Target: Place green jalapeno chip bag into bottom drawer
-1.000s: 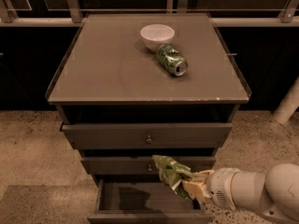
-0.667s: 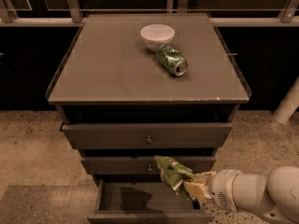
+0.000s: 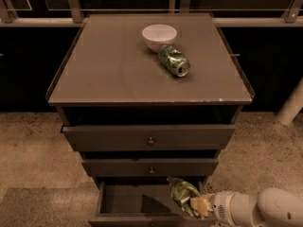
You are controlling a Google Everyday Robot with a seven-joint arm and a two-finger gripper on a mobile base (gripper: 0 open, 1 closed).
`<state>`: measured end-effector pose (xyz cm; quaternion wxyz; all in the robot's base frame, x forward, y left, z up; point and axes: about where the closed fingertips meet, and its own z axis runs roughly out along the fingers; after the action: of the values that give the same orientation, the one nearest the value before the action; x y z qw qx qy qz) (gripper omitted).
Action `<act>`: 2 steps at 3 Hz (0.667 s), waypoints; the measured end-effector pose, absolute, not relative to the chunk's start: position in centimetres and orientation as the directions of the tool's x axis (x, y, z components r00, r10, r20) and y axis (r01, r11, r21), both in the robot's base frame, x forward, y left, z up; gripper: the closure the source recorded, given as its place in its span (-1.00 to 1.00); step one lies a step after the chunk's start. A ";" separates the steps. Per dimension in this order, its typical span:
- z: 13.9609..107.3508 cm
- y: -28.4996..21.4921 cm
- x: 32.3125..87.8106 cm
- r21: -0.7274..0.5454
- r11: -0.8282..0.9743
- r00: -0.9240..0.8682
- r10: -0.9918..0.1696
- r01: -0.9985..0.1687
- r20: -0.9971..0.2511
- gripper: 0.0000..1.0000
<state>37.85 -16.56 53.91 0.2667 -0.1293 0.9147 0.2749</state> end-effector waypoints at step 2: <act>42.1 -15.1 38.3 0.532 0.802 -0.897 -0.009 -0.270 -0.441 1.00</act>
Offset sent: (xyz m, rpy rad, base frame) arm 0.0152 0.0248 -0.1674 0.0899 0.1998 -0.0526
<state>38.31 -15.13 42.09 0.2136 -0.0753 0.9249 0.3052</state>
